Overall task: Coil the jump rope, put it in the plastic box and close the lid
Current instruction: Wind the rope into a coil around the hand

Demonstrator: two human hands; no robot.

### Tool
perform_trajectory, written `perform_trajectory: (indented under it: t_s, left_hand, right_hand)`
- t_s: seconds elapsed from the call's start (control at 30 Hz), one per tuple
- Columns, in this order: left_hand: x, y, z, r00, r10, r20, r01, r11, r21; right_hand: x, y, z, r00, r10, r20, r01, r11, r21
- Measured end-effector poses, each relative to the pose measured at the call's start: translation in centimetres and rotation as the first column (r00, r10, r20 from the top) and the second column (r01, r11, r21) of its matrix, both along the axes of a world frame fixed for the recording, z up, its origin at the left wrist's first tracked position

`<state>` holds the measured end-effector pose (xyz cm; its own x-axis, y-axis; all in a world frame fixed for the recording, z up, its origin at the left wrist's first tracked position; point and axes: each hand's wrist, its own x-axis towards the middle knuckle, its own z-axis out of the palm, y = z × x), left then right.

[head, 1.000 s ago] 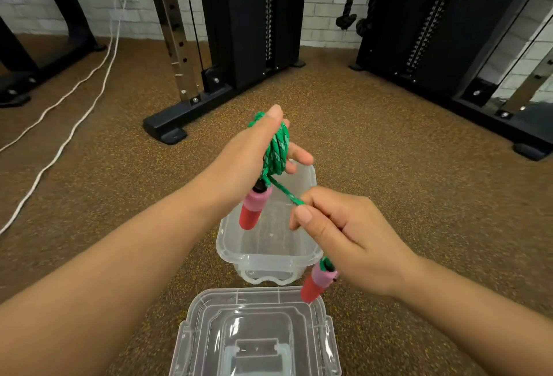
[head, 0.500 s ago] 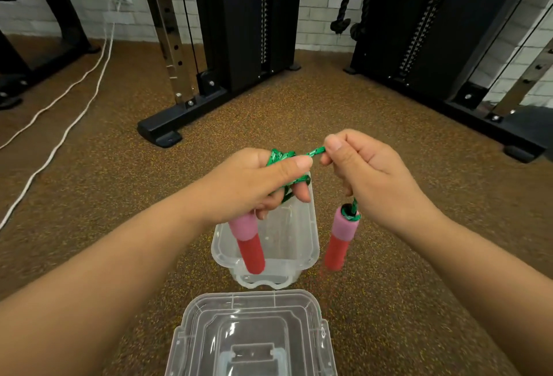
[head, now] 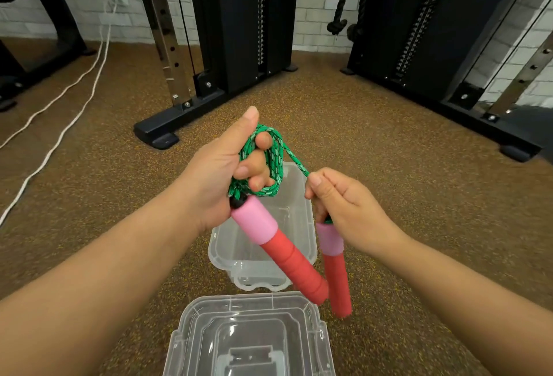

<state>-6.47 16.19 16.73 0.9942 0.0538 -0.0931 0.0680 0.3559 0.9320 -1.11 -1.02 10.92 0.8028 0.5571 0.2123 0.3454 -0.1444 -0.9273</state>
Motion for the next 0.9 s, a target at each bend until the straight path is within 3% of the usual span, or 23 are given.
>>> perform_trajectory:
  t_s: [0.27,0.47,0.6,0.7,0.77,0.83,0.9]
  left_hand:
    - [0.4,0.4,-0.1,0.993,0.096,-0.069,-0.103,0.989,-0.103]
    - [0.4,0.1,0.1,0.991,0.122,-0.051,-0.129,0.980,-0.150]
    - [0.3,0.1,-0.1,0.988,0.151,-0.040,-0.155,0.981,-0.119]
    - [0.4,-0.1,-0.8,0.984,0.179,0.001,-0.179,0.984,0.026]
    - [0.4,-0.3,-1.3,0.983,0.173,0.053,-0.181,0.957,0.229]
    - [0.1,-0.7,-1.5,0.986,0.123,0.108,-0.160,0.866,0.474]
    - [-0.1,-0.9,-1.8,0.986,0.042,0.160,-0.141,0.715,0.684]
  right_hand:
    - [-1.2,-0.3,-1.0,0.999,0.032,0.004,-0.032,0.997,-0.075]
    - [-1.7,-0.5,-1.2,0.980,0.031,0.194,0.018,0.969,-0.245]
    - [-1.9,-0.8,-0.9,0.918,0.139,0.372,0.033,0.906,-0.421]
    - [-2.5,-0.6,0.1,0.809,0.282,0.516,0.093,0.805,-0.586]
    - [-3.0,-0.3,0.8,0.688,0.379,0.619,0.154,0.757,-0.634]
    - [-3.5,0.0,1.4,0.593,0.428,0.683,0.200,0.743,-0.639]
    - [-3.9,0.1,2.3,0.540,0.441,0.717,0.217,0.750,-0.625]
